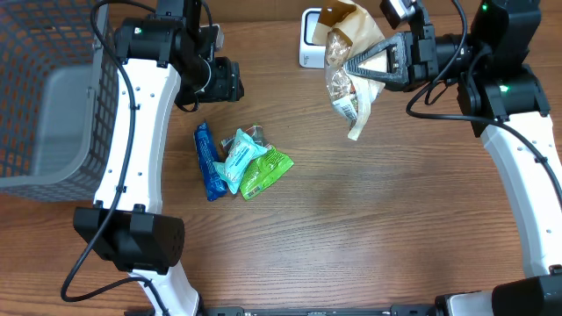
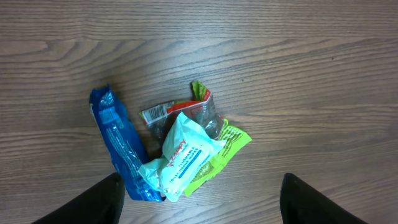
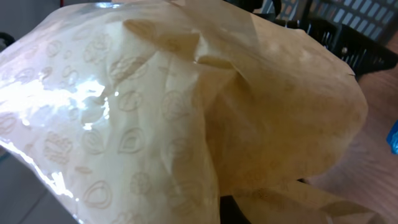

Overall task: Scan the item barcode
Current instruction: 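Hold the beige bag in front of the white scanner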

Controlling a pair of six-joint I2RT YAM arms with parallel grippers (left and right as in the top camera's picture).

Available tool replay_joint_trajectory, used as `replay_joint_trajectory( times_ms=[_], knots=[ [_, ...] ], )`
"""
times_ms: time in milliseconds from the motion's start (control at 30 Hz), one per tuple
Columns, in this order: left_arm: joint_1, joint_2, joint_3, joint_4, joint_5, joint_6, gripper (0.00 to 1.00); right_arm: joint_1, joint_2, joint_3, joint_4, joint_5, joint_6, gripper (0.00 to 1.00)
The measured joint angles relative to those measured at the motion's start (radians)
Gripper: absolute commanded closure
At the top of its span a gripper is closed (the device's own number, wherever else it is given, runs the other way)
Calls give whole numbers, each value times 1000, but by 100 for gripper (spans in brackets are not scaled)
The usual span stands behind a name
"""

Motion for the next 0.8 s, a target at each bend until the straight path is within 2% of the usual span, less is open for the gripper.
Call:
replay_joint_trajectory(
  times_ms=[267, 400, 600, 800],
  knots=[
    [0, 0, 0, 23, 0, 0, 8, 0, 39, 0, -16, 43, -90, 96],
    [0, 0, 0, 39, 3, 0, 0, 1, 100, 2, -153, 128, -181, 96],
    [0, 0, 0, 43, 7, 0, 0, 5, 160, -1, -481, 442, -394, 96],
    [0, 0, -1, 48, 7, 0, 0, 32, 161, -1, -554, 797, -533, 96]
  ],
)
